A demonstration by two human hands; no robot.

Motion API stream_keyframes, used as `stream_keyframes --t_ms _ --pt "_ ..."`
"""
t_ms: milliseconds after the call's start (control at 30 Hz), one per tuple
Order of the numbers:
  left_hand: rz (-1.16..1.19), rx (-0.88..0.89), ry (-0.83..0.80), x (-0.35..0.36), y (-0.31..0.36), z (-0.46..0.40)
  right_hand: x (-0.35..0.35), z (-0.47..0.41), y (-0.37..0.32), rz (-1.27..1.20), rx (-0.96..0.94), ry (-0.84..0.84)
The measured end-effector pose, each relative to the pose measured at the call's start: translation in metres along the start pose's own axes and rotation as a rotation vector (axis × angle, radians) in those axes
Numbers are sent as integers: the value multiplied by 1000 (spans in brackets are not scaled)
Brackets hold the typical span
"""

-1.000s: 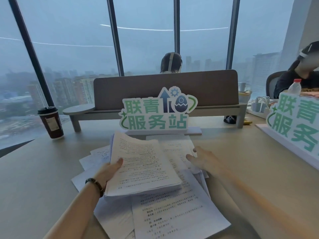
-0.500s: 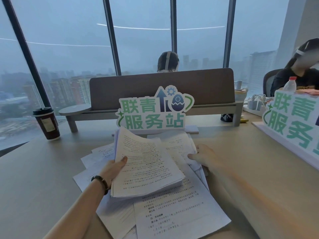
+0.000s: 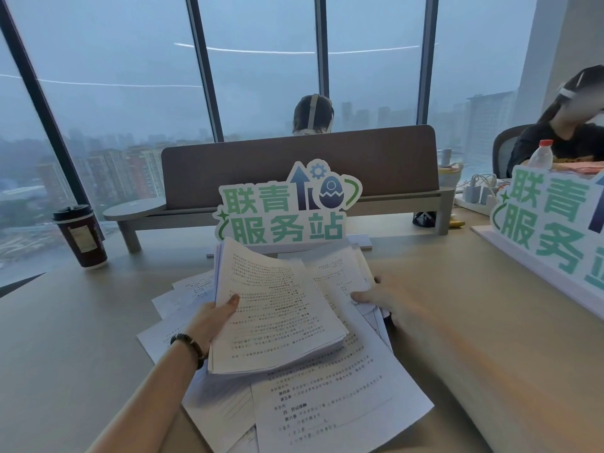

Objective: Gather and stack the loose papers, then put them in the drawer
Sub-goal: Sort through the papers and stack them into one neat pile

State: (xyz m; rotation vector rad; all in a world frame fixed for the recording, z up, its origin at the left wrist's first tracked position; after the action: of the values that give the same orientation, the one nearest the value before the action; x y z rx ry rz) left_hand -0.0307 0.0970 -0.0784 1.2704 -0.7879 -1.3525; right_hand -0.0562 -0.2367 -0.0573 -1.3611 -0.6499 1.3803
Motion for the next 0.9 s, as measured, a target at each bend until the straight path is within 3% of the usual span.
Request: stream_keyframes --t_ms 133,300,533,733,900 --pt "4 12 0 1 1 2 0 1 -5 -51 -51 -12" --pt "5 17 -9 -2 3 5 -15 -3 -19 9 -143 88" --pt "26 53 -12 -1 7 12 -16 4 0 152 89 -112" --pt "139 99 5 0 16 20 -16 -8 -24 320 -119 -13" --pt "169 77 18 5 15 21 -26 3 -69 321 -271 31"
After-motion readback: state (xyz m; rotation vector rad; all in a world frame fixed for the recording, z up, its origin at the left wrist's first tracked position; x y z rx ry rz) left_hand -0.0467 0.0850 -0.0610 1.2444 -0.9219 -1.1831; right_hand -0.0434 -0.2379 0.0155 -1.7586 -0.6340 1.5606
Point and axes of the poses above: each hand's wrist, its own z-axis away from the middle knuckle, its own x-axis out of the palm, y = z × x, the point moved 3 cm from there along -z, towards the middle knuckle, and after that the axes turned 4 degrees about y, right-handed, at the moved point
